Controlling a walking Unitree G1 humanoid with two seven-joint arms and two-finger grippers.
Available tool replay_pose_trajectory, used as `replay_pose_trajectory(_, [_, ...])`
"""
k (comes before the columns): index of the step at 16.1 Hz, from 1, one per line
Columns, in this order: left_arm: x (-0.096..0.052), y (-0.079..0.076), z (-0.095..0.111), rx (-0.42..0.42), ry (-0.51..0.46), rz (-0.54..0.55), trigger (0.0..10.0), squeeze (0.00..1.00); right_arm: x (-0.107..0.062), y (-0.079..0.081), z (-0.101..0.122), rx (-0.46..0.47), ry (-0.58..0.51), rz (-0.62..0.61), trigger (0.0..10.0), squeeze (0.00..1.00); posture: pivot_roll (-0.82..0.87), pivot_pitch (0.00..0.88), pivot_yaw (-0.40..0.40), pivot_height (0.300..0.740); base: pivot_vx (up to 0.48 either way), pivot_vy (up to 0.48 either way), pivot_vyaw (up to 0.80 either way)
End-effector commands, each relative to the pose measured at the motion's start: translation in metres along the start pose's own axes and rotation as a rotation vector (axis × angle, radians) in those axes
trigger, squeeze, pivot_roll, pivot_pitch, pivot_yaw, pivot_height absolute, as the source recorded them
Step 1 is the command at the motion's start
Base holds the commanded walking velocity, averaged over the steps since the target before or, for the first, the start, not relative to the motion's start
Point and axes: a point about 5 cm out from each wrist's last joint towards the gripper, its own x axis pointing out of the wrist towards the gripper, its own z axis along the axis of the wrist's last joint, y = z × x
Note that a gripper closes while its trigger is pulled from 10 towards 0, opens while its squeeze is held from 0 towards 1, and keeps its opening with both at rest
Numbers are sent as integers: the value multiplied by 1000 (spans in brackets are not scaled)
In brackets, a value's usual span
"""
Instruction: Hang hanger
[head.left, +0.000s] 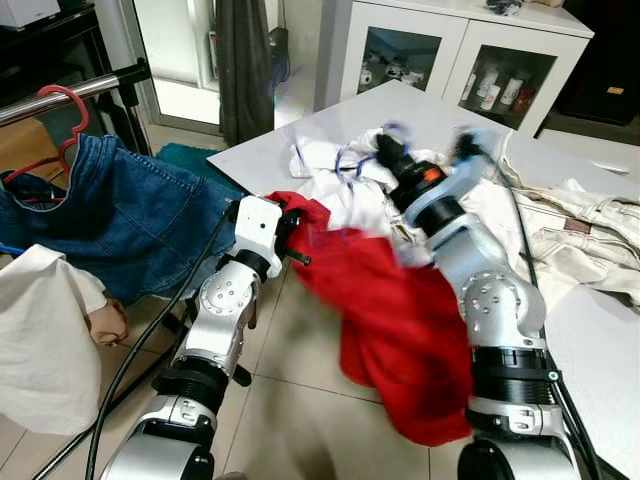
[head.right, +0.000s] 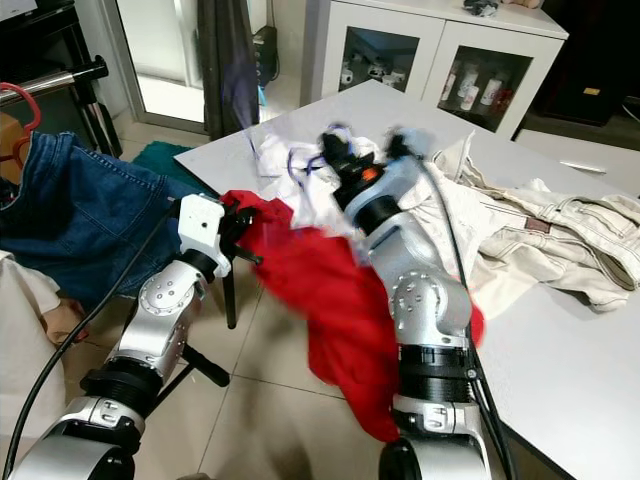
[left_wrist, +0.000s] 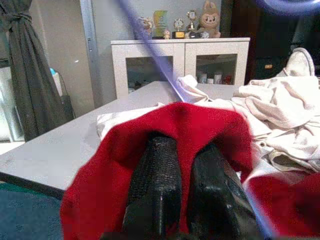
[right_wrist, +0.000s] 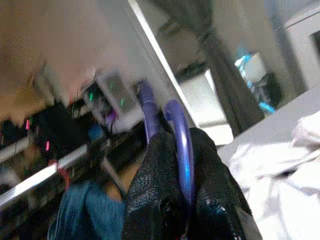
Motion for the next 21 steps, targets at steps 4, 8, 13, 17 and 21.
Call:
replay_pose_trajectory(4, [5,-2,4,12,-6,-5,10000,0,-1,-38,34,8,-217,-281,10000,0,7,0,-76,740,0,0,0])
replay_pose_trajectory(8, [5,-2,4,7,-8,-3,10000,0,-4,-45,39,-73,-233,-354,10000,0,-1,0,-75,740,0,0,0])
replay_pose_trajectory(13, [6,-4,5,1,-13,-17,10000,0,-12,-54,57,-82,-301,-376,10000,0,-16,0,-64,740,0,0,0])
replay_pose_trajectory(17, [6,-3,8,-3,-33,-35,0,0,-16,-56,63,-84,-329,-389,10000,0,-17,0,-62,740,0,0,0])
replay_pose_trajectory(21, [4,-3,9,-6,-50,-49,0,0,-16,-57,61,-77,-330,-392,10000,0,-12,0,-64,740,0,0,0])
